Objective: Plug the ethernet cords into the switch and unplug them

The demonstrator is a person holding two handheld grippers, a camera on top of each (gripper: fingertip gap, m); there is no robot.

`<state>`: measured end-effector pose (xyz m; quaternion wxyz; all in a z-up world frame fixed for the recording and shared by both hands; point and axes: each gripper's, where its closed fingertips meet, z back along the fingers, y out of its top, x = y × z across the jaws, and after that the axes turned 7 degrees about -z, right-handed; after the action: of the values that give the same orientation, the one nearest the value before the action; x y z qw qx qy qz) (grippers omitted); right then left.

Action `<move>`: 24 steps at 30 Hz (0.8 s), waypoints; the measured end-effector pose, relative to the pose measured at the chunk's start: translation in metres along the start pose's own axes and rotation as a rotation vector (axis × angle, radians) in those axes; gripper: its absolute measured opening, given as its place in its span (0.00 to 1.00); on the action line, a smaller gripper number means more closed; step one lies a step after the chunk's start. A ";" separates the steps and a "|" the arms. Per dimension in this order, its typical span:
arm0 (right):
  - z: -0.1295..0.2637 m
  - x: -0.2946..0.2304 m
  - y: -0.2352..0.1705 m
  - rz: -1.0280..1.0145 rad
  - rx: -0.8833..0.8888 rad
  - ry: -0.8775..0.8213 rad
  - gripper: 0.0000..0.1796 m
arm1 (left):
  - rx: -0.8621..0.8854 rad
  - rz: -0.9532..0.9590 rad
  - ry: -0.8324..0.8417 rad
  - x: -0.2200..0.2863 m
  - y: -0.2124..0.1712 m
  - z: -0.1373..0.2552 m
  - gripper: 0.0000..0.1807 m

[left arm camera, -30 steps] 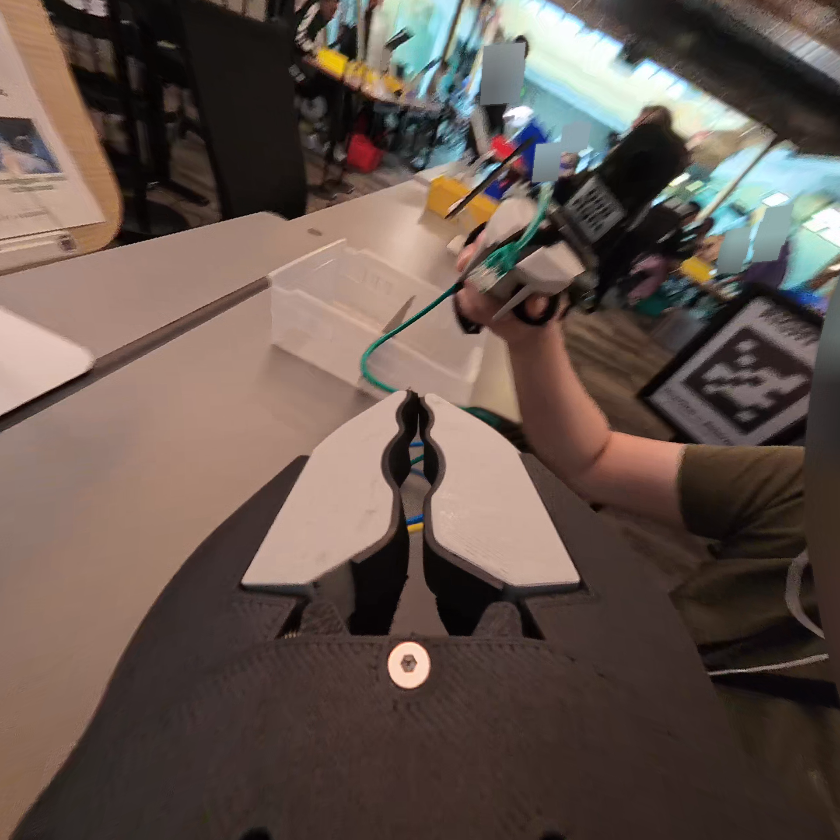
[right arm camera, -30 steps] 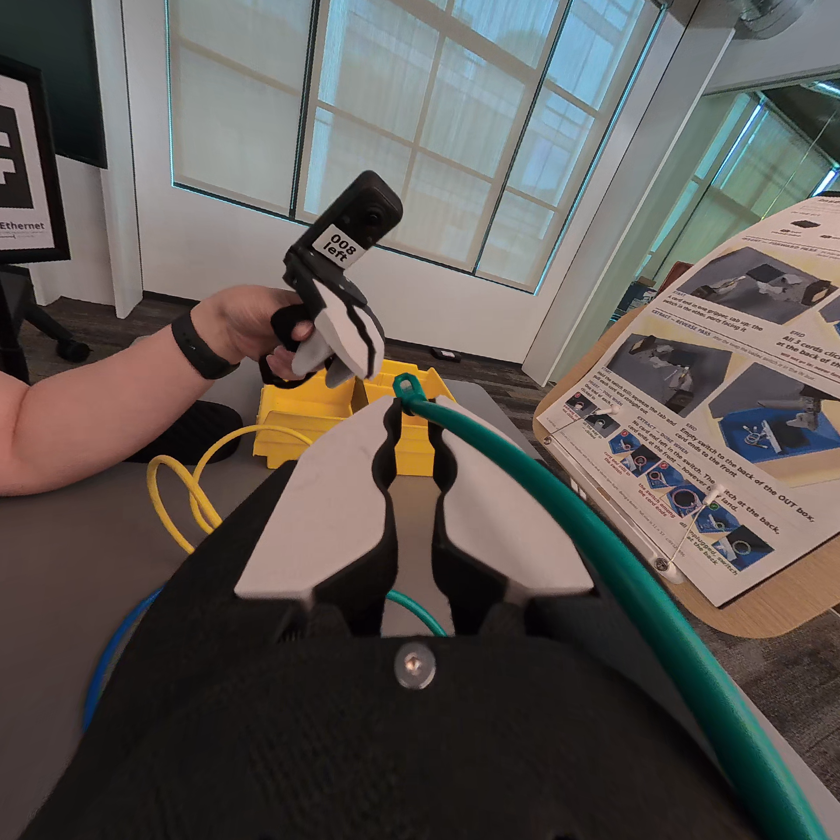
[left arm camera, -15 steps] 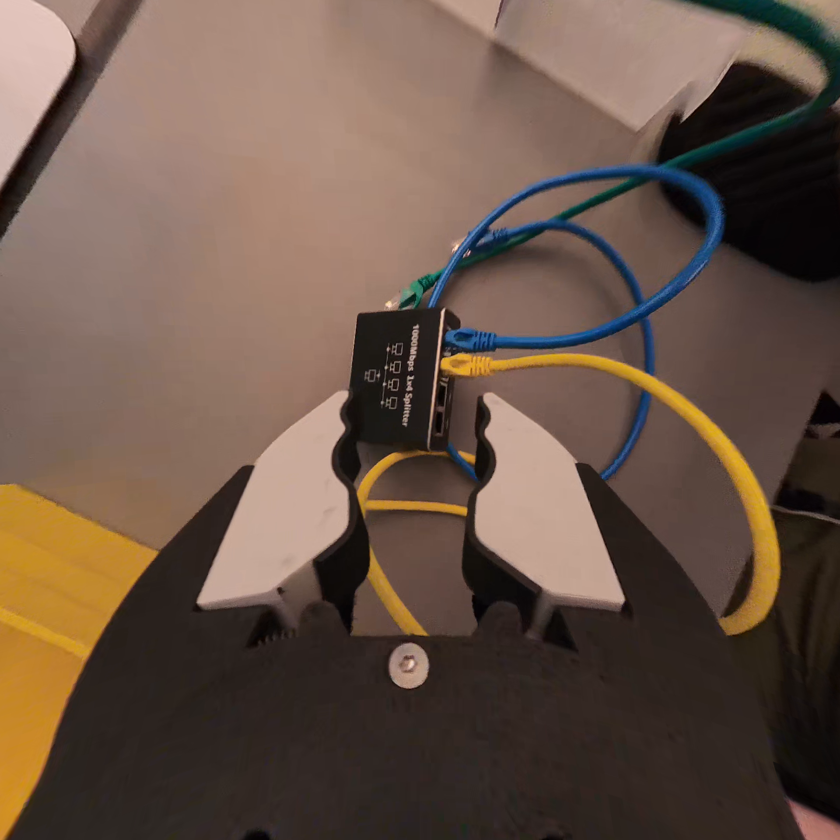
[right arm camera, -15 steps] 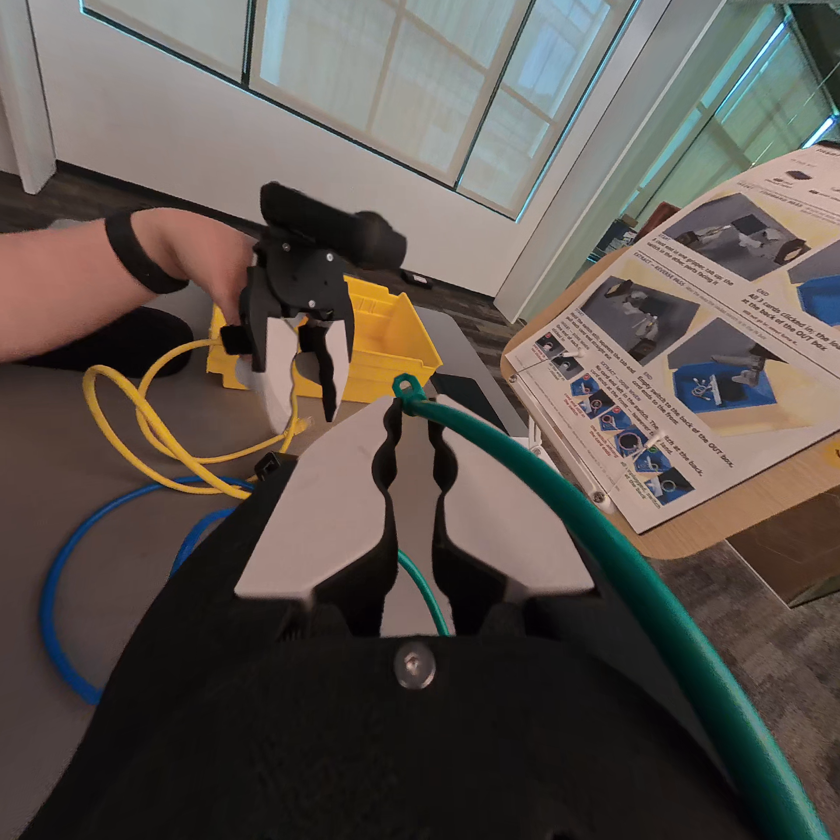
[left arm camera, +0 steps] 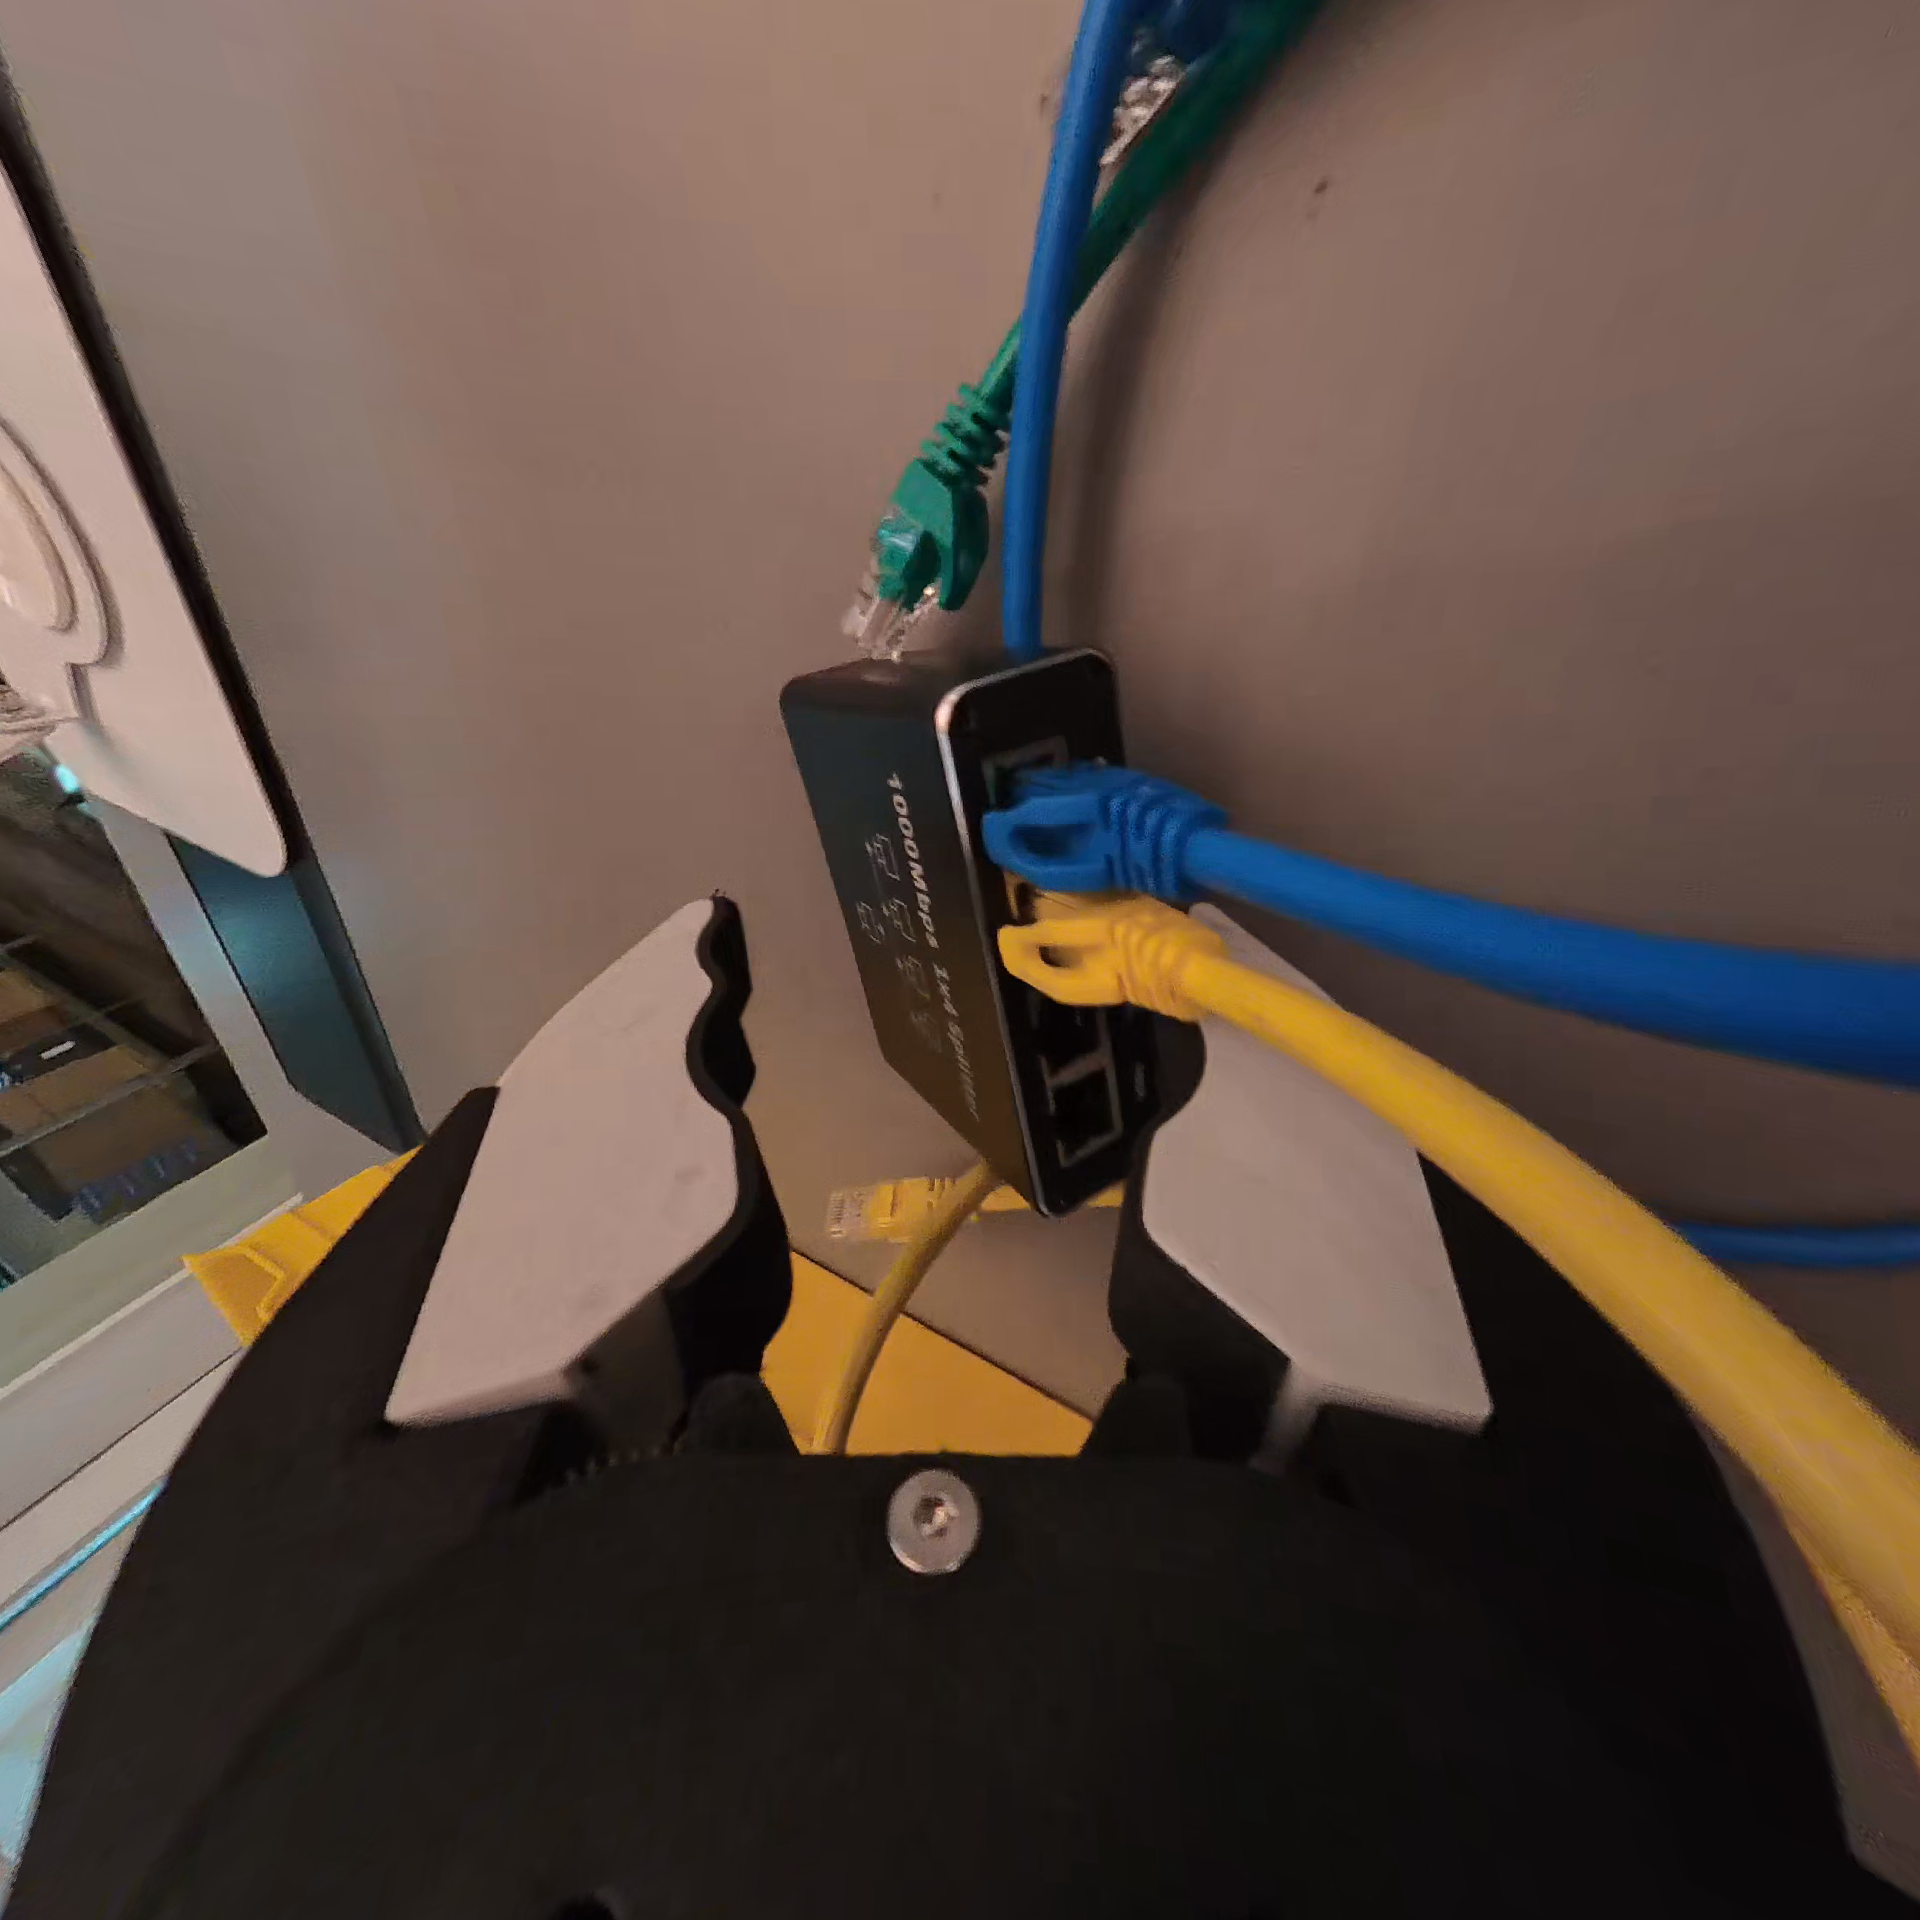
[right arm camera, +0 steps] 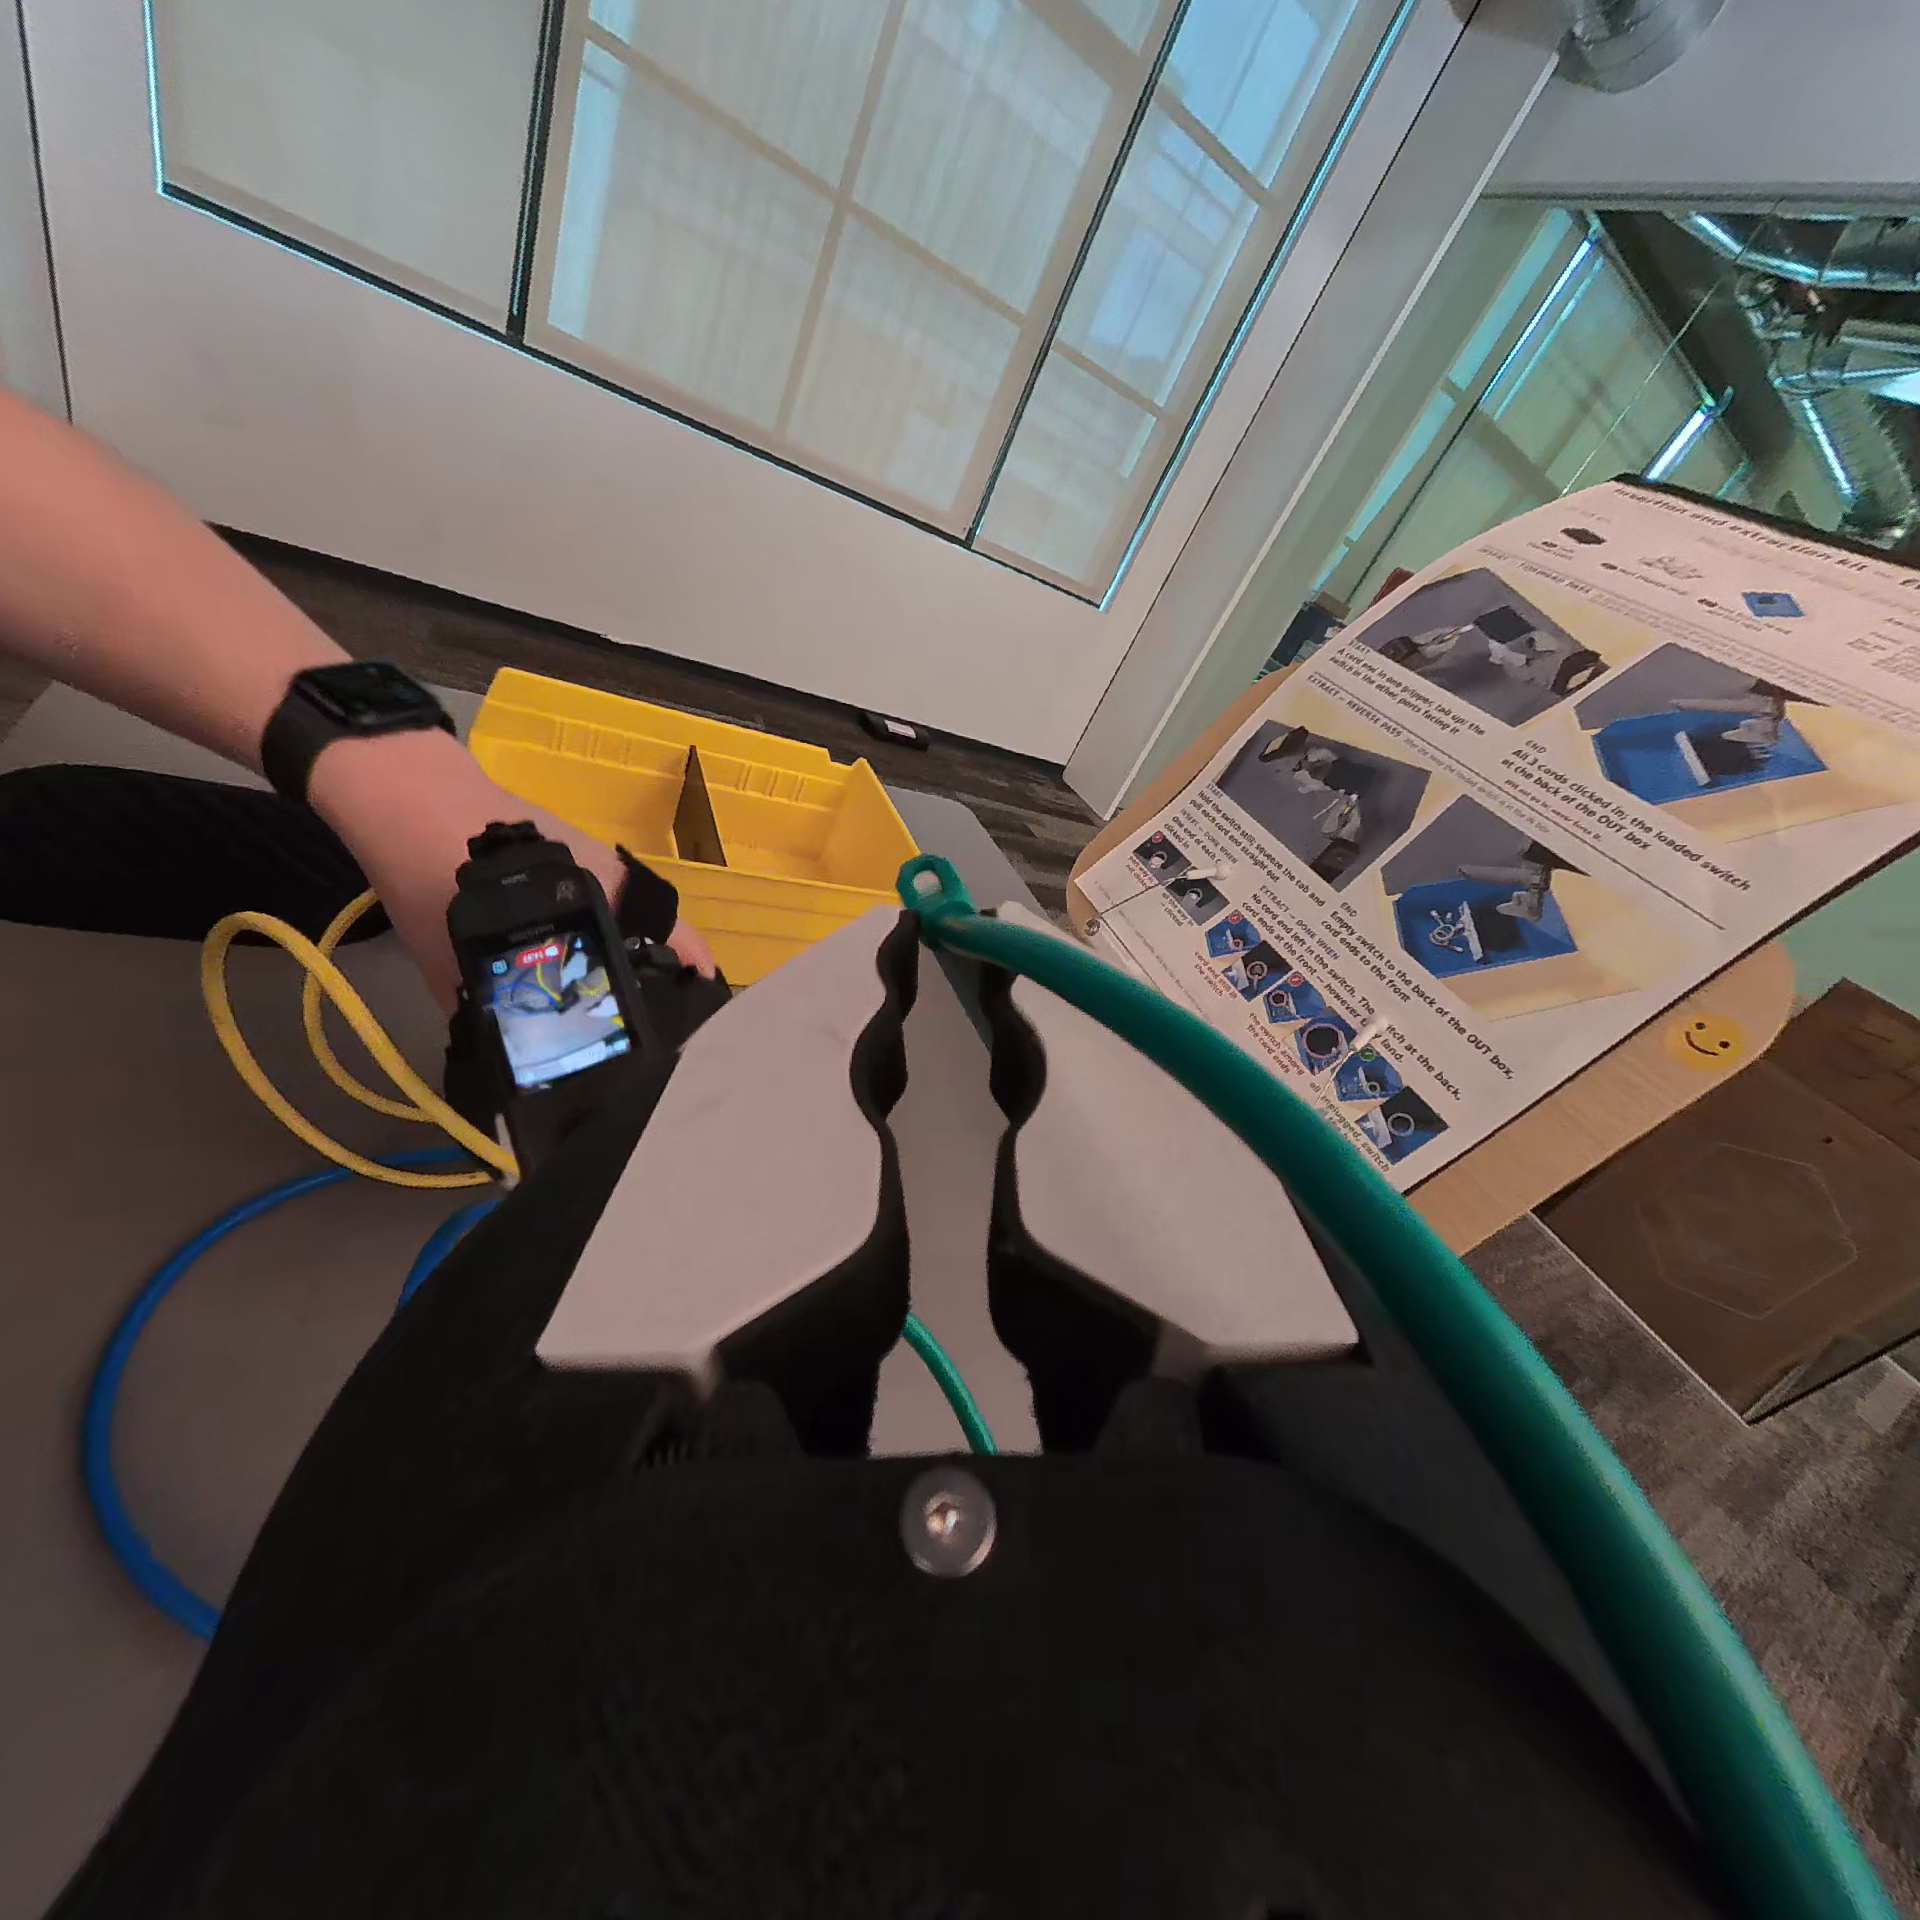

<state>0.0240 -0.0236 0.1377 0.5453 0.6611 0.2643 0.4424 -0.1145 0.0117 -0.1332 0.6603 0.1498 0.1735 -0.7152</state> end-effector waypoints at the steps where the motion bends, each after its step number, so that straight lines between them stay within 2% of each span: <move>1: 0.002 0.001 0.001 0.000 0.005 -0.002 0.06 | -0.002 0.009 -0.002 0.001 -0.001 -0.005 0.42; 2: 0.003 0.001 0.002 0.000 0.009 0.000 0.06 | -0.003 0.015 -0.028 0.007 -0.001 -0.010 0.40; 3: 0.005 0.002 0.003 0.001 0.013 -0.003 0.06 | 0.024 0.029 -0.026 0.007 0.002 -0.011 0.33; 7: 0.011 0.005 0.007 0.001 0.026 -0.013 0.06 | 0.043 0.031 -0.001 0.003 0.002 -0.011 0.30; 10: 0.014 0.005 0.008 0.003 0.030 -0.015 0.06 | 0.082 0.074 -0.003 -0.003 0.000 -0.004 0.24; 13: 0.016 0.006 0.009 0.008 0.031 -0.021 0.06 | 0.162 0.157 -0.040 -0.006 0.000 0.011 0.22; 20: 0.014 0.009 0.004 0.005 0.014 -0.026 0.06 | 0.317 0.247 0.019 -0.020 -0.005 0.056 0.21; 24: 0.009 0.008 -0.002 0.005 -0.008 -0.023 0.06 | 0.499 0.333 -0.017 -0.027 0.007 0.082 0.21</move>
<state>0.0358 -0.0205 0.1384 0.5501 0.6643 0.2548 0.4373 -0.1045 -0.0017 -0.0482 0.7129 0.3278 -0.0399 -0.6186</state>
